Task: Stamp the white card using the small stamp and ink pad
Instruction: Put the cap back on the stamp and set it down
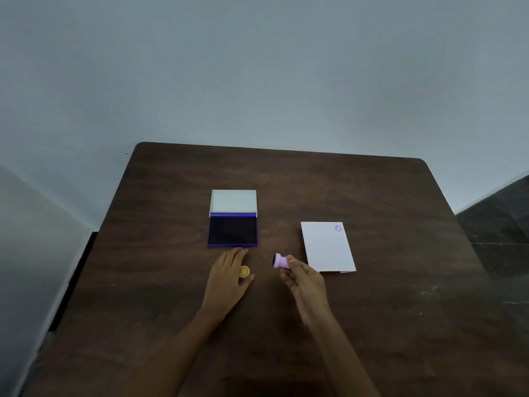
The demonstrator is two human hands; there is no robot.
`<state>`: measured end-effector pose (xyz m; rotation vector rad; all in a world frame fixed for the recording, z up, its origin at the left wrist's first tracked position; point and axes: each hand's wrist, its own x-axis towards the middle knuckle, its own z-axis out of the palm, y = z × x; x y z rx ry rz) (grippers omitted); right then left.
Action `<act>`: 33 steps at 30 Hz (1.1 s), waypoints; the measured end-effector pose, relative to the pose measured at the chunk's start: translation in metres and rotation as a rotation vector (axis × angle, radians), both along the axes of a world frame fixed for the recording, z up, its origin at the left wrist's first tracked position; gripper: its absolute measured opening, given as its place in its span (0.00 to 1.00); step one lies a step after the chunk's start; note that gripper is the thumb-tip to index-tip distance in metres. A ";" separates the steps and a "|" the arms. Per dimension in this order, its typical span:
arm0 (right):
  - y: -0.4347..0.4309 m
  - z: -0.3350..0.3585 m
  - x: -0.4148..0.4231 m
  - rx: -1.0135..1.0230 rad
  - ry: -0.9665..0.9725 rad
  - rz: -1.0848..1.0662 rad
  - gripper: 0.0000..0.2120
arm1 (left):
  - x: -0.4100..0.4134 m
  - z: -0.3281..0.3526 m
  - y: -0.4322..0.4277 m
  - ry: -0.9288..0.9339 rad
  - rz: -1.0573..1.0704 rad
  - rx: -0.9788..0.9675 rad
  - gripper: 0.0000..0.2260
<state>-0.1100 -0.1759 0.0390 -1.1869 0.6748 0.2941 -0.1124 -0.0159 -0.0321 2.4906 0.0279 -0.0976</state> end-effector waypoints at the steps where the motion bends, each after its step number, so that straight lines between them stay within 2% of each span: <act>1: 0.005 -0.001 -0.002 -0.001 0.008 0.003 0.11 | -0.002 0.000 0.003 0.022 0.014 -0.032 0.28; 5: 0.018 -0.010 -0.008 -0.005 0.017 0.009 0.16 | -0.001 0.002 0.007 0.075 0.035 -0.109 0.27; 9: 0.030 -0.015 -0.011 -0.012 0.039 -0.004 0.12 | 0.000 0.003 0.012 0.072 -0.002 -0.126 0.18; 13: 0.035 -0.021 -0.009 0.002 0.107 -0.005 0.14 | 0.006 0.007 0.014 0.137 0.035 -0.200 0.12; 15: 0.036 -0.022 -0.008 0.007 0.117 -0.017 0.10 | 0.008 0.010 0.013 0.156 0.084 -0.263 0.09; 17: 0.036 -0.023 -0.006 0.013 0.100 -0.027 0.05 | 0.009 0.015 0.013 0.178 0.177 -0.389 0.05; 20: 0.035 -0.024 -0.004 0.009 0.051 -0.011 0.07 | 0.009 0.025 0.014 0.320 0.315 -0.675 0.03; 24: 0.033 -0.019 -0.003 -0.039 -0.029 0.032 0.10 | 0.013 0.043 0.014 0.589 0.376 -1.136 0.07; 28: 0.034 -0.014 -0.002 -0.165 -0.046 0.127 0.11 | 0.014 0.050 0.014 0.695 0.299 -1.235 0.09; 33: 0.034 -0.015 -0.002 -0.273 -0.125 0.152 0.11 | 0.015 0.054 0.014 0.677 0.287 -1.289 0.10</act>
